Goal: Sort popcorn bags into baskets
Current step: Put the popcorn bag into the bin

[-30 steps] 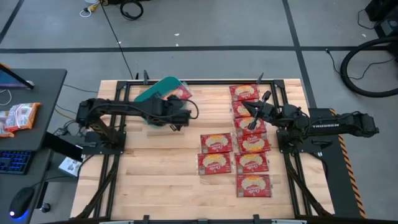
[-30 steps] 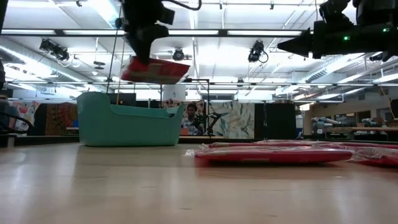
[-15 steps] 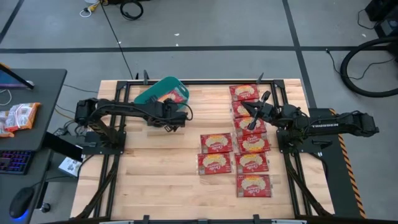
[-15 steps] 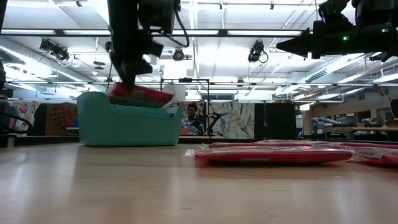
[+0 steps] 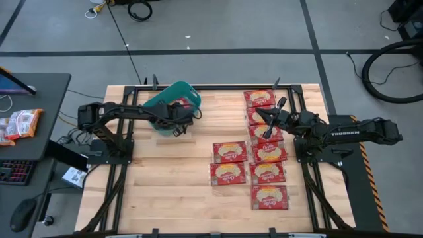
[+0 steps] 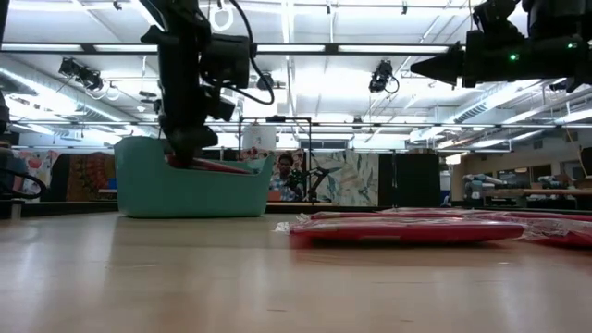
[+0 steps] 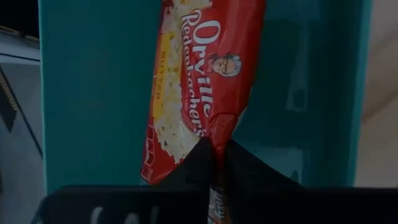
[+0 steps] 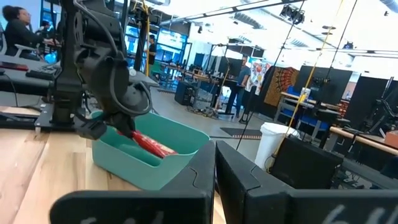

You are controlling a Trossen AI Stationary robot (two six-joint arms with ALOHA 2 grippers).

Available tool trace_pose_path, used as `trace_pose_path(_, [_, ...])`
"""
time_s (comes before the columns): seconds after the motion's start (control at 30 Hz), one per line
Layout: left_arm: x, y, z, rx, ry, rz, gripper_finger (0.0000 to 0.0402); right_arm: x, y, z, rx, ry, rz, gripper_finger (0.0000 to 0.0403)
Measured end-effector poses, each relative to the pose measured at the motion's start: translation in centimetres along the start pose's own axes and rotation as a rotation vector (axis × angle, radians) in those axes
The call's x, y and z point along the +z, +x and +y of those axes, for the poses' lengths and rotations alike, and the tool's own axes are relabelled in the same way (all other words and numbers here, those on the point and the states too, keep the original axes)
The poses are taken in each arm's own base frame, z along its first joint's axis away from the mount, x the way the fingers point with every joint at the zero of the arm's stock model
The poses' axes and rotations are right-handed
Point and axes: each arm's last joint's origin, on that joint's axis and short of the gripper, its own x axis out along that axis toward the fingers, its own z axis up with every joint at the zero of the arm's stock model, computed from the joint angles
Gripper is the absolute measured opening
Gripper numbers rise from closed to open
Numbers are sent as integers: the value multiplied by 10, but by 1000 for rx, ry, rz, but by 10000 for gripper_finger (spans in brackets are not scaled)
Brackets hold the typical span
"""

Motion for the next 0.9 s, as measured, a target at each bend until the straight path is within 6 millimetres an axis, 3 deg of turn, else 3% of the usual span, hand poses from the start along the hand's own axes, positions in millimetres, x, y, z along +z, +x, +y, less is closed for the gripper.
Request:
trace_pose_path(0.27, [1, -2, 2, -25, -21, 23, 149, 0, 0, 0, 0, 0, -1, 20])
trace_pose_path(0.5, [30, -38, 1, -186, -16, -69, 164, 0, 0, 0, 0, 1, -1, 20])
trace_pose_path(0.73, [46, -60, -38, -481, 96, -332, 160, 0, 0, 0, 0, 0, 0, 20])
trace_pose_path(0.9, [45, -60, -73, -531, 192, -399, 160, 0, 0, 0, 0, 0, 0, 20])
